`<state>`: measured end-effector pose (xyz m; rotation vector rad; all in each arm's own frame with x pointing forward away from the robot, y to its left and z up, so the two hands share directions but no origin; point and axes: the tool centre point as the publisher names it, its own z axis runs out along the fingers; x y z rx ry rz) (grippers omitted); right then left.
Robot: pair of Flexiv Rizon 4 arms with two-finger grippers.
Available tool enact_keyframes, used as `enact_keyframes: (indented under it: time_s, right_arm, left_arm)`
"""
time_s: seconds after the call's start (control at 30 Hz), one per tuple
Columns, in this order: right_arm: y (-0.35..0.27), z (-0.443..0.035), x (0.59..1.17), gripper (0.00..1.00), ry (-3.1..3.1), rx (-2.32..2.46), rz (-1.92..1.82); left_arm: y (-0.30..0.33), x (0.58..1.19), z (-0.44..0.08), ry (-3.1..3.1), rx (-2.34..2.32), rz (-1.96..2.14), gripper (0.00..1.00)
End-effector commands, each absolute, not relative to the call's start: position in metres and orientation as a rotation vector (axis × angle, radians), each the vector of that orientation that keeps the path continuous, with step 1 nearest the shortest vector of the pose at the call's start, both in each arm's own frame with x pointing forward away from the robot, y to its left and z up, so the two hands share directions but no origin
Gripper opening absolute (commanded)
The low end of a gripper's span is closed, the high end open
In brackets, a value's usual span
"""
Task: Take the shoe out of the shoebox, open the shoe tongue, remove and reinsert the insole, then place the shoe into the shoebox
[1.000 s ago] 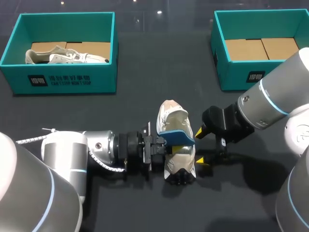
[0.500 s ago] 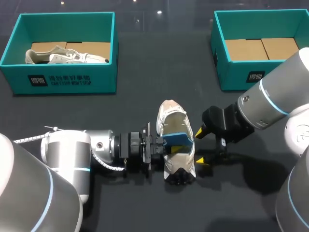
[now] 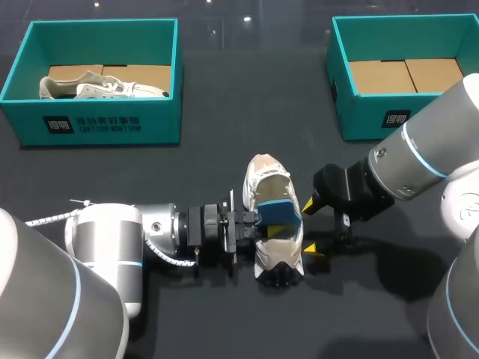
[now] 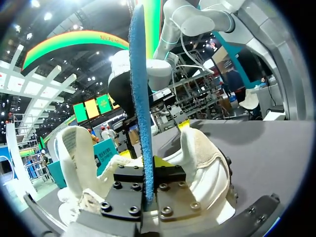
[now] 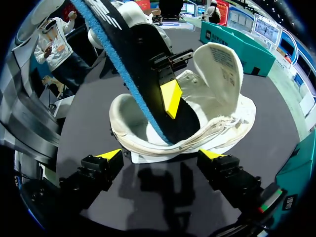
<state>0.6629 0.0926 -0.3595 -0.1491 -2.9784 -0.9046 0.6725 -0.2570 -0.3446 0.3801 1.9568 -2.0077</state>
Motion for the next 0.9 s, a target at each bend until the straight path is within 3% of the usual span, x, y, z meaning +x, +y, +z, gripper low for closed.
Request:
enact_keyframes:
  time_s: [0.03, 0.13, 0.23, 0.9]
  right_arm:
    - [0.093, -0.36, 0.662, 1.0, -2.982, -0.15, -0.905]
    - [0.093, -0.36, 0.662, 1.0, -2.982, -0.15, -0.905]
    - [0.093, -0.36, 0.662, 1.0, -2.982, -0.15, -0.905]
    - [0.093, -0.36, 0.662, 1.0, -2.982, -0.15, -0.905]
  left_arm:
    - [-0.257, 0.668, -0.341, 1.951, 0.381, -2.007, 0.22]
    - [-0.258, 0.666, -0.338, 1.942, 0.388, -2.008, 0.31]
    - [-0.258, 0.665, -0.335, 1.934, 0.396, -2.005, 0.33]
    - [-0.26, 0.651, -0.306, 1.956, 0.402, -1.846, 0.3]
